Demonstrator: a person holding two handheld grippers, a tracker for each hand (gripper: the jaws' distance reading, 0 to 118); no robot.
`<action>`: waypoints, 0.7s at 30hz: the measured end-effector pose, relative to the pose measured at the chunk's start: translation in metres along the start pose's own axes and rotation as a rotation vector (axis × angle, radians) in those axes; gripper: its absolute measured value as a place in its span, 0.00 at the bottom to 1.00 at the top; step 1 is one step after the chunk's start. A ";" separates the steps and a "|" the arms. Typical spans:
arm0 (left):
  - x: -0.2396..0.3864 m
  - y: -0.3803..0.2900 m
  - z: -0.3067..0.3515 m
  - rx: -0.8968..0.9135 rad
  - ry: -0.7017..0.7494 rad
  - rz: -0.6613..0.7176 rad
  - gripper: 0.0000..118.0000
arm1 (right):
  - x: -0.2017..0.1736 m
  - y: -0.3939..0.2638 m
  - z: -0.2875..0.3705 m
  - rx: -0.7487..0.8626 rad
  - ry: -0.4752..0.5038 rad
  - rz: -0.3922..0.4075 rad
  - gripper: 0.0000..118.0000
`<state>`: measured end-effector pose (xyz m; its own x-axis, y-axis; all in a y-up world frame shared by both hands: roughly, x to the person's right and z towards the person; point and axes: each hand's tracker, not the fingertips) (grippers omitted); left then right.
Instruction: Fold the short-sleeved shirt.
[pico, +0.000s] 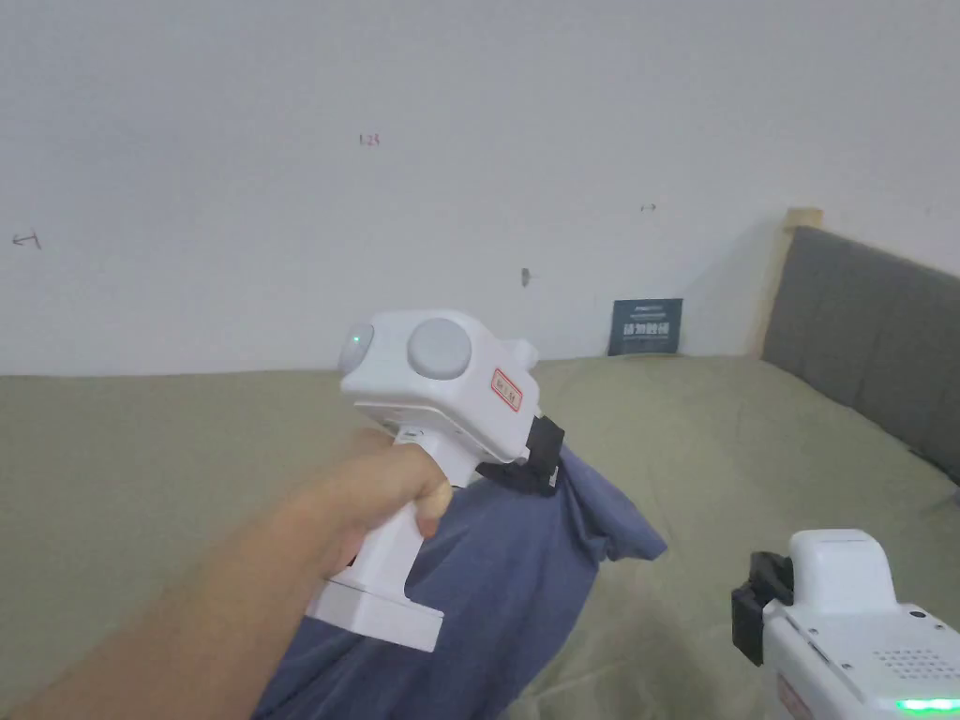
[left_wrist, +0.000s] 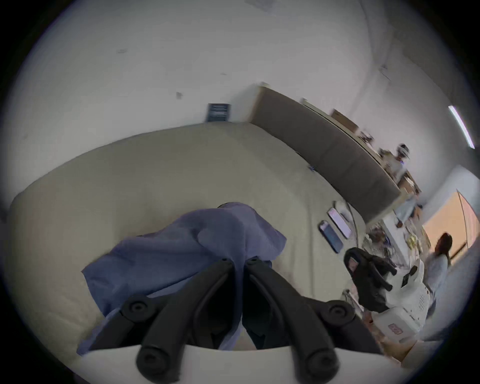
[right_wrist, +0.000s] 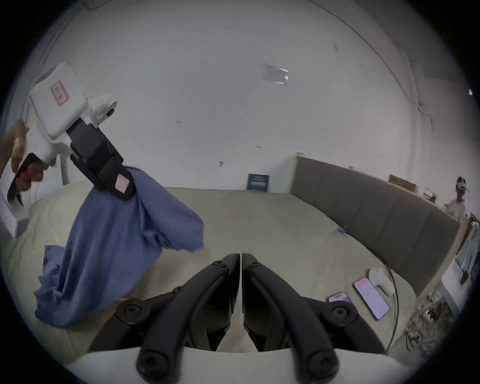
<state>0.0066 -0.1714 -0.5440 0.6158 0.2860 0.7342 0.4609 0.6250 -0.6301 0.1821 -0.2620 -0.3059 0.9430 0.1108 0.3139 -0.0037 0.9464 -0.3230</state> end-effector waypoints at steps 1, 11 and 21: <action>0.009 -0.002 -0.014 -0.012 -0.018 -0.007 0.03 | 0.005 -0.002 0.001 -0.006 -0.018 -0.001 0.07; 0.020 -0.040 -0.086 -0.080 -0.046 0.102 0.90 | 0.019 -0.006 -0.001 -0.030 -0.056 -0.015 0.07; -0.018 -0.082 0.072 0.258 0.114 0.139 0.53 | 0.002 -0.003 0.004 -0.029 0.007 -0.012 0.07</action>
<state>-0.0883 -0.1751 -0.4873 0.7360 0.3075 0.6031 0.1987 0.7535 -0.6267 0.1827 -0.2635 -0.3004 0.9452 0.0977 0.3116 0.0168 0.9384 -0.3450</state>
